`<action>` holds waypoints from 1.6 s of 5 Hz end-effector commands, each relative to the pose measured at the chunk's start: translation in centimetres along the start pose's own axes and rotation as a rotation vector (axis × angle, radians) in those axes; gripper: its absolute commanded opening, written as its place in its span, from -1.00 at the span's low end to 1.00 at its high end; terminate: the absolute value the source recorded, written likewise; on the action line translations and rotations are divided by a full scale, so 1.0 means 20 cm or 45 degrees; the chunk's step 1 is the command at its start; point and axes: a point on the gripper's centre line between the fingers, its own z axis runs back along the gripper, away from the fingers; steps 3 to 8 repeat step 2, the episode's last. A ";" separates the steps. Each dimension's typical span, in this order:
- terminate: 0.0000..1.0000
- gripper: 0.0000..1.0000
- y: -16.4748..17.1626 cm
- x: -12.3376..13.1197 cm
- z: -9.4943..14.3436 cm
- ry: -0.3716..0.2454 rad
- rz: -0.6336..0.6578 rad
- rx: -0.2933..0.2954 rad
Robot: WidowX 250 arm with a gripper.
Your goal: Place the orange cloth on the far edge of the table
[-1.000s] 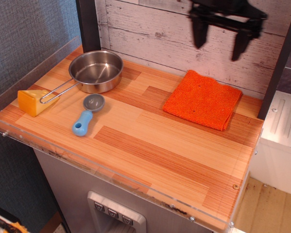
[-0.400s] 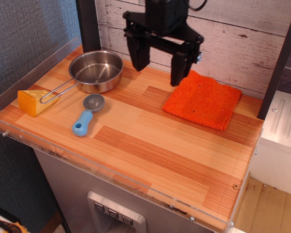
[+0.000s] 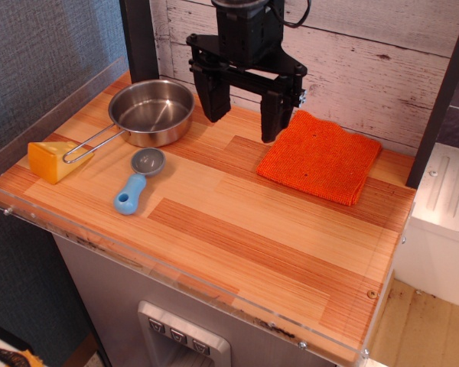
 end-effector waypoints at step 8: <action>1.00 1.00 0.01 0.03 0.03 -0.030 0.007 0.006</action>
